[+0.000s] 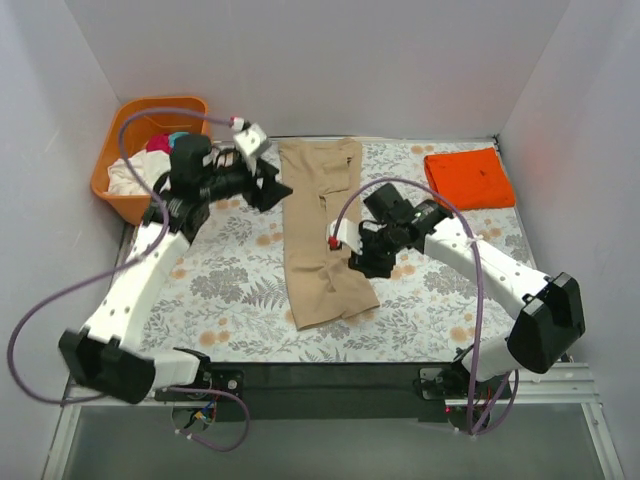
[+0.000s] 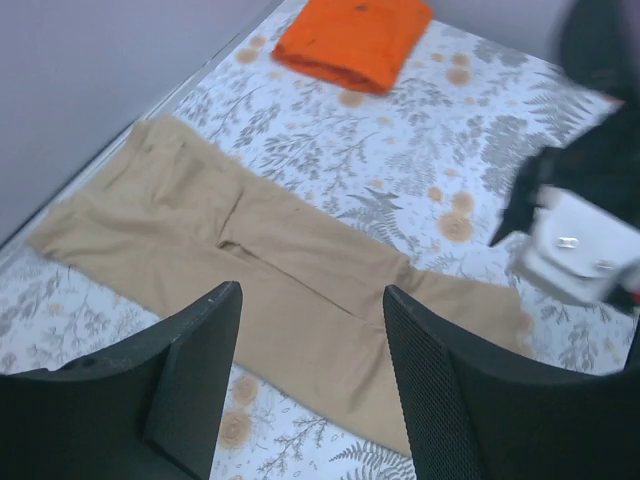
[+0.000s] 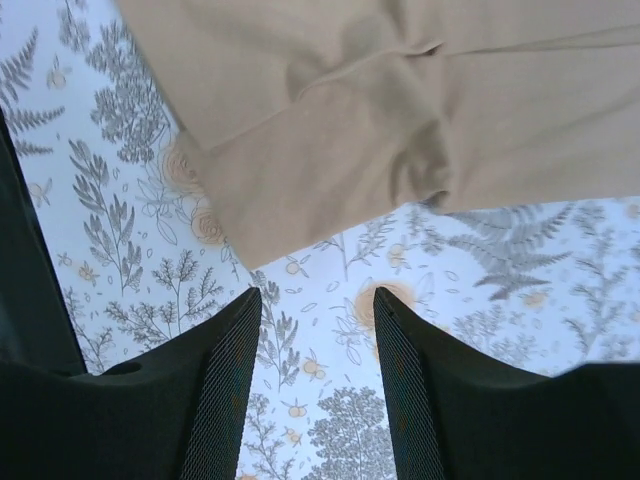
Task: Fold and stack the t-shirts
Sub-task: Fold the tshirt
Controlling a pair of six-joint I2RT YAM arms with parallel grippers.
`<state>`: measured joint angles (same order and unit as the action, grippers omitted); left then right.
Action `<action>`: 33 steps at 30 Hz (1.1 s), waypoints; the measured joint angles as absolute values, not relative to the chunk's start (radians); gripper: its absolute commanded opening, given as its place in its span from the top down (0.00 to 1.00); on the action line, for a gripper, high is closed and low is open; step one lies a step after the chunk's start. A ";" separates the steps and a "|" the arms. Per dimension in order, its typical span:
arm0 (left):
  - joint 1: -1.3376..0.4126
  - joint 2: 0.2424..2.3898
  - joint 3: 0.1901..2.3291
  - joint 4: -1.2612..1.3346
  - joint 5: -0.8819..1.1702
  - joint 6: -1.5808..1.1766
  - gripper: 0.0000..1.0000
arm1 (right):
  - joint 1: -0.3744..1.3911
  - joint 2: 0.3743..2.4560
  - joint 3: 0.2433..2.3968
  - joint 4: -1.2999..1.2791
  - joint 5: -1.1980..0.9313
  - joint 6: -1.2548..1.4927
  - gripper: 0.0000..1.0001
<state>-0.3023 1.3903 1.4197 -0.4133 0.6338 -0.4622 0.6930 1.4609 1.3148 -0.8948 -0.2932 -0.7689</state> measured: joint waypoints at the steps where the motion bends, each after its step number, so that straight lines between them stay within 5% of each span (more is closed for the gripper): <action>1: -0.312 1.285 1.333 -0.404 0.661 -0.413 0.47 | 0.706 1.454 1.258 -0.882 -0.275 -0.785 0.51; 11: -0.358 0.919 0.631 -0.540 0.714 -0.008 0.46 | 0.859 1.357 0.804 -0.612 -0.112 -0.959 0.46; 33: -0.455 0.931 0.582 -0.632 0.701 0.268 0.45 | 0.886 1.381 0.761 -0.474 -0.115 -1.026 0.52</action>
<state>-0.4545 0.9306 0.5823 -0.6319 0.7006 0.2684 0.8864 1.3808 0.7609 -0.4736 -0.1150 -1.0260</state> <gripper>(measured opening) 0.551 0.489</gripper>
